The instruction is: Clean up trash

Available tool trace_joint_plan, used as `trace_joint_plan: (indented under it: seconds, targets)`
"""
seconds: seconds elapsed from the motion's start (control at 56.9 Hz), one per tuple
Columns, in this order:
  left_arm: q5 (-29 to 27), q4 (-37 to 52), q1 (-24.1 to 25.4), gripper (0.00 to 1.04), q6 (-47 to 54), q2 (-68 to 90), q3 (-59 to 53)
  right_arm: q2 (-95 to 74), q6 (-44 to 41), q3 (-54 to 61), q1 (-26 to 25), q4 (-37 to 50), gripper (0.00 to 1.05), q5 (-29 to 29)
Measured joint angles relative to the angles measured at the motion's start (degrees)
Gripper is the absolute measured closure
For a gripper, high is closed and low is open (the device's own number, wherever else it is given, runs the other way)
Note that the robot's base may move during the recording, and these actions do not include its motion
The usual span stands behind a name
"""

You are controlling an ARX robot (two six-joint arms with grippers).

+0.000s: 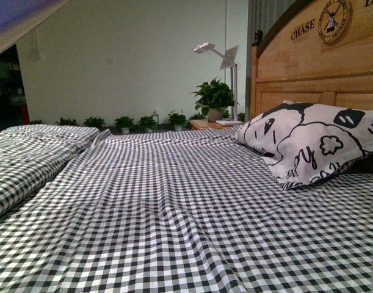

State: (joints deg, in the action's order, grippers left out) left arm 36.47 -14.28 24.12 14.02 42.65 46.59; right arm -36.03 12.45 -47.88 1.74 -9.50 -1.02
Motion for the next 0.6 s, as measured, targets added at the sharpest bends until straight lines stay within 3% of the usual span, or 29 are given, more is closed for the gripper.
trace_joint_plan:
  seconds: [0.597]
  targets:
    - [0.0, 0.0, 0.0, 0.76, 0.0, 0.0, 0.0, 0.0, 0.0, 0.0, 0.0, 0.0, 0.84, 0.0]
